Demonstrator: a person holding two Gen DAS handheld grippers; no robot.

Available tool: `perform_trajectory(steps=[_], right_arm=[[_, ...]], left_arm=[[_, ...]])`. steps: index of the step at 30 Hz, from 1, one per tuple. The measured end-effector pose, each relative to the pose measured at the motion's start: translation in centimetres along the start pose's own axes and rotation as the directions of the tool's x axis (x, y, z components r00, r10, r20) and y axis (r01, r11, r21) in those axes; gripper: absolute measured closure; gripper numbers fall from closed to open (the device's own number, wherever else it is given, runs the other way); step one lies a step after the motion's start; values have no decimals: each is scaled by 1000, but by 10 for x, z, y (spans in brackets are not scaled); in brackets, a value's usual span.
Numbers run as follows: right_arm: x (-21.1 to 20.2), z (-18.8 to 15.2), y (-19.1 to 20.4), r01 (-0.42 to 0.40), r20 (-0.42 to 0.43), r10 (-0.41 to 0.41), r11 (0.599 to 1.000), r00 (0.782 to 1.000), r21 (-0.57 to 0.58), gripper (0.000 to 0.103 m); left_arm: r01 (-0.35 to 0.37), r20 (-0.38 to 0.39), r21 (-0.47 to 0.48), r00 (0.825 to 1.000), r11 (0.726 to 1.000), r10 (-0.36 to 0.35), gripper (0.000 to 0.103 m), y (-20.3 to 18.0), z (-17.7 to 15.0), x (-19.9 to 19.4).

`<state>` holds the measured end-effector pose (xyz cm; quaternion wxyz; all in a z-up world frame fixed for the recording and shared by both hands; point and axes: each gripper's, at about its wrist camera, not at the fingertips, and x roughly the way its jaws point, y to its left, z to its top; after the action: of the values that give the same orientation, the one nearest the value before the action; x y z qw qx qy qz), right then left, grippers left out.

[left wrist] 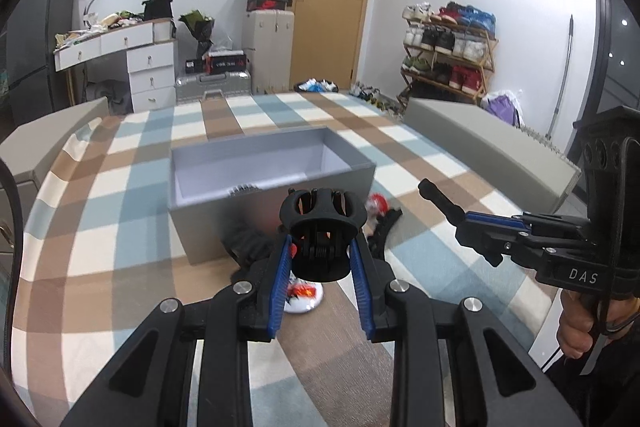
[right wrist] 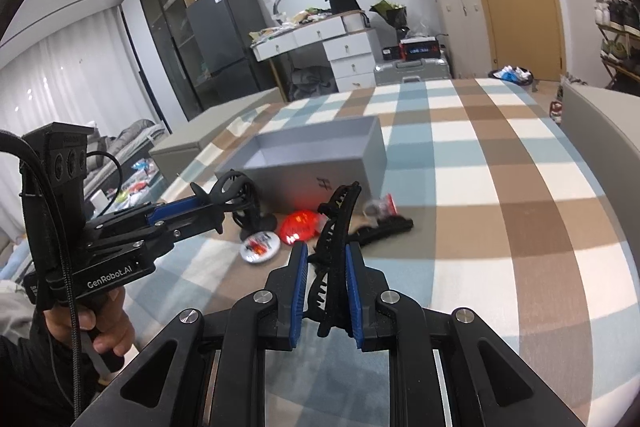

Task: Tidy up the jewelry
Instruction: 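Grasp the black claw clip with the left tool while the right tool carries the long clip, then lower both clips into the grey box and open both tools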

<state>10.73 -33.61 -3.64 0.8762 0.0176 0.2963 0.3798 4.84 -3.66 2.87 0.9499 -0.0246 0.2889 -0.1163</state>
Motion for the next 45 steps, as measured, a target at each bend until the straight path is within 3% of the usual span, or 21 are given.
perform_trajectory(steps=[15,21,34,45], right_arm=[[-5,61,19,-41,108,45,998,993,-39,85],[2,76,17,-57,123,60,998,991,-24,85],[29,79,12,-68,92,67,998,993,11,85],[69,82,-2,-87,6,87,993,996,85,85]], left_arm=[[-72,99,-66,992,995,78,79,33,28,-9],[-80,102,-93,991,992,89,79,43,30,-3],[-102,72,-107,991,989,110,79,49,26,5],[-126,25,-124,991,984,130,79,55,30,35]])
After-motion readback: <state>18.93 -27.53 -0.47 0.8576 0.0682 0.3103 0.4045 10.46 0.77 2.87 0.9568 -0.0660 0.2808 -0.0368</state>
